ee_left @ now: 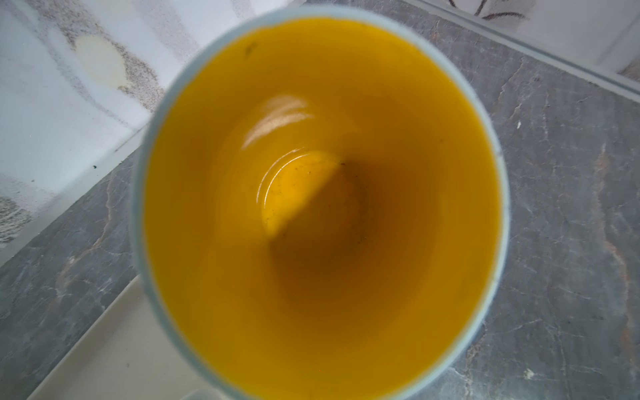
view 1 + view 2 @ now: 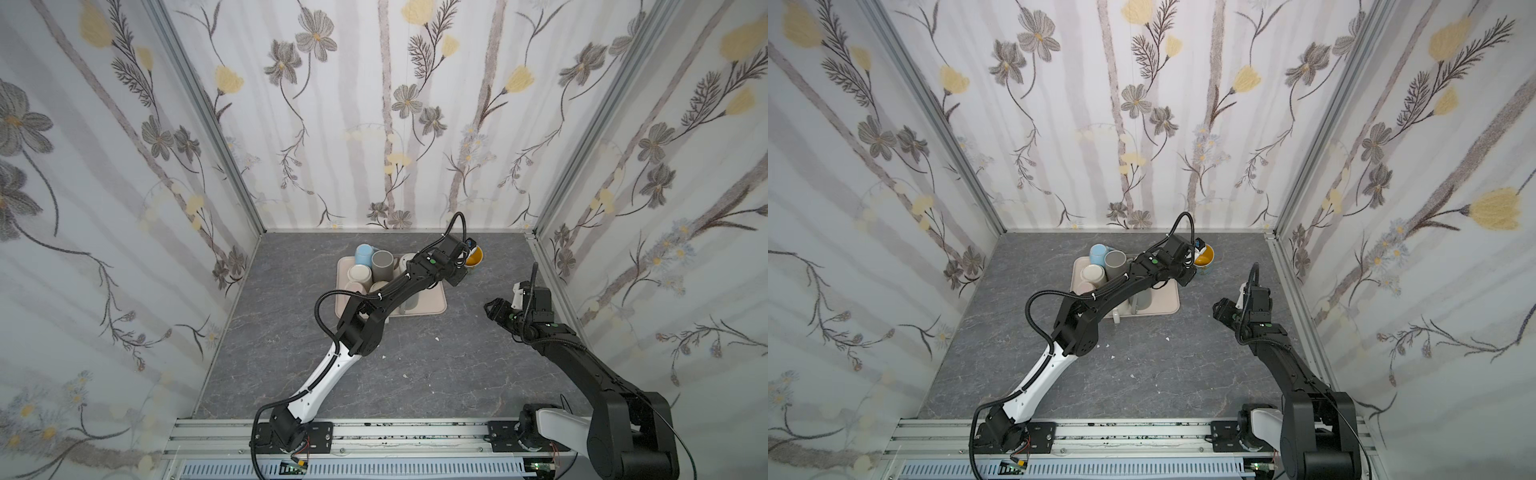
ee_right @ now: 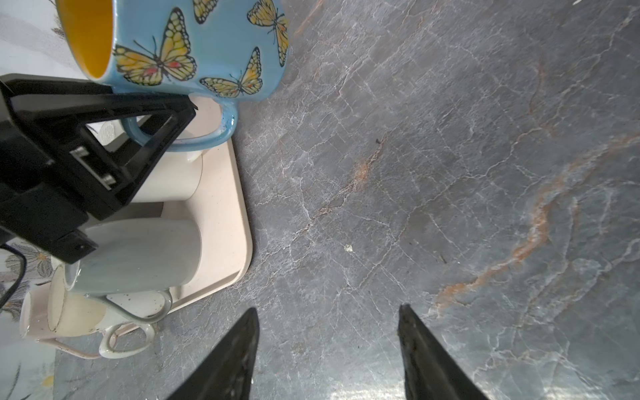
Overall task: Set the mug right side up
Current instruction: 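Rotate the mug upright with the left gripper while the right gripper withdraws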
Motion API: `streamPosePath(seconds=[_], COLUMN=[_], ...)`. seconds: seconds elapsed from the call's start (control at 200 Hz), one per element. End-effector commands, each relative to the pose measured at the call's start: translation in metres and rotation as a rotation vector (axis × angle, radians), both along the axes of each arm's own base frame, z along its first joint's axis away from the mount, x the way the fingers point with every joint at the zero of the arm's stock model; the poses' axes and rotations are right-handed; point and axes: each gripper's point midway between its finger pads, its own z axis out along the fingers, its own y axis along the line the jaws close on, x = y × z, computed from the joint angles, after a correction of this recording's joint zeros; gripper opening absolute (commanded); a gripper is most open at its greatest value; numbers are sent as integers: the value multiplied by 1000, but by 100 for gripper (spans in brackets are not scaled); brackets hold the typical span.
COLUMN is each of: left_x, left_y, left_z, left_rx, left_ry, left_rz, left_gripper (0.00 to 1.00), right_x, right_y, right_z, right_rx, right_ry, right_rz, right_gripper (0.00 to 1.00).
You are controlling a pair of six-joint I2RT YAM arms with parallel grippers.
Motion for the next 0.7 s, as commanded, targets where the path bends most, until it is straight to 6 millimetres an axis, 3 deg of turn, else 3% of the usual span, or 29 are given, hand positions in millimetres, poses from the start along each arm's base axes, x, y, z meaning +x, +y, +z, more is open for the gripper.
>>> streamPosePath(seconds=[0.0,0.34,0.43,0.555,0.694], left_x=[15,17,17,18,18], left_y=[6,14,15,17,18], left_z=[8,-15,-17,-18,-13], left_rx=[18,49,50,57,53], left_ry=[-71,-22,-18,-16,-22], left_rz=[26,49,51,59,64], left_gripper=[0,0,10,35,47], right_x=[6,5,5,4,5], right_y=[6,8,8,8,8], right_z=[5,-1,-2,-3,-1], right_rx=[25,28,29,29,24], right_ry=[-25,-10,-8,-5,-11], right_rz=[23,38,39,42,43], right_gripper=[63,63,62,62,62])
